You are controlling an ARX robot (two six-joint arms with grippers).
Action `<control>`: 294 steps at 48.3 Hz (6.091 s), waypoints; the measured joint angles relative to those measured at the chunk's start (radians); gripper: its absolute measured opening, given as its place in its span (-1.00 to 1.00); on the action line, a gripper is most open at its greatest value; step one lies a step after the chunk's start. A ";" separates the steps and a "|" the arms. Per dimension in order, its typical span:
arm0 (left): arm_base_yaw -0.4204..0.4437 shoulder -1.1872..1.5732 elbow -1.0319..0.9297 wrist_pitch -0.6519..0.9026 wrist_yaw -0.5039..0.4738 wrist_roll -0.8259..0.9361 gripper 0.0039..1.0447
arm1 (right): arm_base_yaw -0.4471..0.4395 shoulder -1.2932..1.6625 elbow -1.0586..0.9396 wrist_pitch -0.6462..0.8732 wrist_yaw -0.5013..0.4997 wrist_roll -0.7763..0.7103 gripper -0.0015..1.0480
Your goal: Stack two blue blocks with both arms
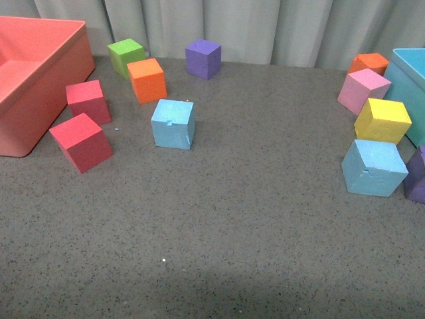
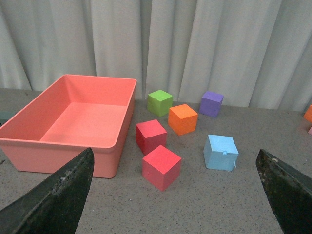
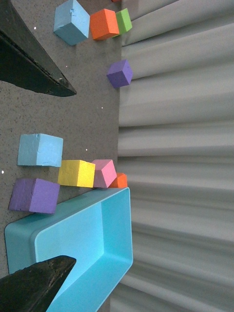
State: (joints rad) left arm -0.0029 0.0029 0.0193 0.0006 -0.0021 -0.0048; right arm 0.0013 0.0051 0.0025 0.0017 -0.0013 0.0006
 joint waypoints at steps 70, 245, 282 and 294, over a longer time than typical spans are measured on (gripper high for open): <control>0.000 0.000 0.000 0.000 0.000 0.000 0.88 | 0.072 1.864 0.909 0.037 0.096 0.178 0.81; 0.000 0.000 0.000 0.000 0.000 0.000 0.88 | 0.140 1.384 0.227 1.144 0.148 0.000 -0.98; 0.000 0.000 0.000 0.000 0.000 0.000 0.88 | 0.001 0.753 0.013 0.725 0.003 0.000 -0.98; 0.000 0.000 0.000 0.000 0.000 0.000 0.88 | 0.001 0.549 0.000 0.544 0.003 0.000 -0.98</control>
State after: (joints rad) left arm -0.0029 0.0025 0.0193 0.0006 -0.0021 -0.0048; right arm 0.0025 0.5545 0.0029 0.5461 0.0017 0.0010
